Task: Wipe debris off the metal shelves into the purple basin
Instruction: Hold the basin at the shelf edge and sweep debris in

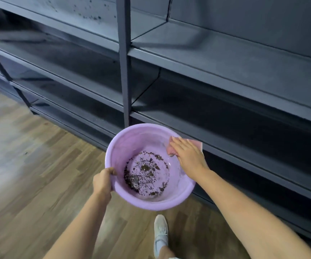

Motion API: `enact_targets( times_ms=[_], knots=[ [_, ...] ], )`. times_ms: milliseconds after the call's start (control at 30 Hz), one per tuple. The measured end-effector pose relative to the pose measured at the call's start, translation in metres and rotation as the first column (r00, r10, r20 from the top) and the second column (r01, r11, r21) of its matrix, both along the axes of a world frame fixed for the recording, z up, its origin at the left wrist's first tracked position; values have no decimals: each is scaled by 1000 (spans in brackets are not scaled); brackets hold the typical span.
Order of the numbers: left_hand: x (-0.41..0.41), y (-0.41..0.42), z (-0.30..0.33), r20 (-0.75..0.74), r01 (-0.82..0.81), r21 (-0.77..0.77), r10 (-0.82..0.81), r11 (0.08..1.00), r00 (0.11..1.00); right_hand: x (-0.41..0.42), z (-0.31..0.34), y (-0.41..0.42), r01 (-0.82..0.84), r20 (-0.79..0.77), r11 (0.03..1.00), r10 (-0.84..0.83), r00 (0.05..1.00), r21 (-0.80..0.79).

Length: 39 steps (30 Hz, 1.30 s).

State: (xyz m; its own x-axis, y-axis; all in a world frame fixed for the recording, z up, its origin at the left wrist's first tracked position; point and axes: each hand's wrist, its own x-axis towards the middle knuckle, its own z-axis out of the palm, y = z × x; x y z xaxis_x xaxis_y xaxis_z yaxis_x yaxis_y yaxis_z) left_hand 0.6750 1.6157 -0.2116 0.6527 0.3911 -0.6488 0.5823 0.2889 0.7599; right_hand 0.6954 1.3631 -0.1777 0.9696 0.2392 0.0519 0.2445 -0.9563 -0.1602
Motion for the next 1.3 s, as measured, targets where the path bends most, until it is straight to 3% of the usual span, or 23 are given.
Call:
enact_targets(
  times_ms=[233,533,1100,1200,1300],
  knots=[
    [2,-44,35,47,79,-48,-77,996,996,-24,23,-49,180,30,984,-180,983,7],
    [36,-143,50,92,153,-1,-152,988,984,-35,38,-142,373,46,927,-374,926,19],
    [99,-330,25,78,158,-252,-143,955,987,-36,14,-310,479,58,878,-478,877,-12],
    [104,-353,17,112,231,-337,-204,913,973,-37,9,-325,483,52,875,-482,874,-8],
    [105,-371,9,134,352,-306,-326,885,936,-35,5,-334,475,50,880,-474,879,3]
  ],
)
